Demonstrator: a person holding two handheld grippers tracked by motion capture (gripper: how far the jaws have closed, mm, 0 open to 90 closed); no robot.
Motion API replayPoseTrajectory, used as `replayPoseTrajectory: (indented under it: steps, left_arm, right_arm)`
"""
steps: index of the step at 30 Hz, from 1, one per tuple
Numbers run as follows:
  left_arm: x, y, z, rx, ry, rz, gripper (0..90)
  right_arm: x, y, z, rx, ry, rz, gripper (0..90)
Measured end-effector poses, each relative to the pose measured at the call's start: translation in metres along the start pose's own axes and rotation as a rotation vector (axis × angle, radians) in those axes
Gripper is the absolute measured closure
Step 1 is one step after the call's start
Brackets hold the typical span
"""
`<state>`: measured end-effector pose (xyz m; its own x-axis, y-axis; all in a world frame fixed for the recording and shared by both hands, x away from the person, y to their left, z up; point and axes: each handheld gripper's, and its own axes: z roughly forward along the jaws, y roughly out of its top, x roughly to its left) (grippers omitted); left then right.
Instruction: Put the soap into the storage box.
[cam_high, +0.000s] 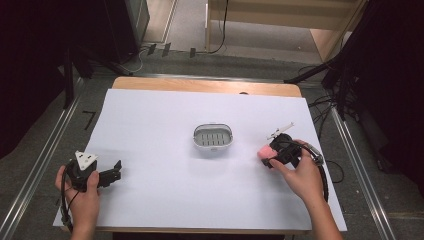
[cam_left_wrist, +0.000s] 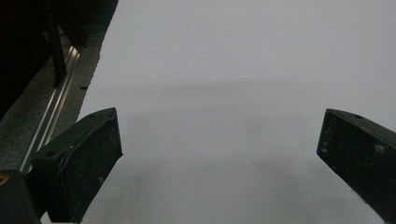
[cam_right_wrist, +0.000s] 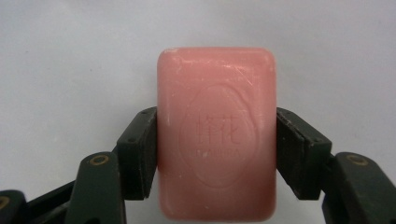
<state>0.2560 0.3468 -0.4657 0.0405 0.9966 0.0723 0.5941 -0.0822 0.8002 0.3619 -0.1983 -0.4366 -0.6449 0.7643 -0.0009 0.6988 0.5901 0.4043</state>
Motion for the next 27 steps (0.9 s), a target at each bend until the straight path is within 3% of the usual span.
replayPoseTrajectory:
  steps: [7, 9, 16, 20, 21, 27]
  left_arm:
    - [-0.001, 0.0, 0.0, 0.006, 0.003, 0.009, 0.1]
    - [-0.001, 0.0, 0.0, 0.007, 0.002, 0.008, 0.1]
    - [-0.001, 0.0, 0.001, 0.007, 0.002, 0.009, 0.1]
    - [-0.001, 0.0, 0.001, 0.007, 0.001, 0.009, 0.1]
    - [-0.001, 0.0, 0.001, 0.007, 0.001, 0.009, 0.1]
    - [-0.001, 0.0, 0.001, 0.007, 0.001, 0.01, 0.1]
  right_arm:
    - [0.003, 0.008, -0.002, -0.027, 0.029, -0.061, 38.6]
    - [0.005, 0.011, -0.003, -0.04, 0.063, -0.068, 38.6]
    - [0.009, 0.02, -0.006, -0.033, 0.062, -0.114, 38.6]
    - [0.011, 0.025, -0.008, -0.044, 0.085, -0.137, 38.6]
    - [0.012, 0.027, -0.008, -0.057, 0.102, -0.166, 38.7]
    - [0.015, 0.033, -0.01, -0.072, 0.113, -0.203, 38.6]
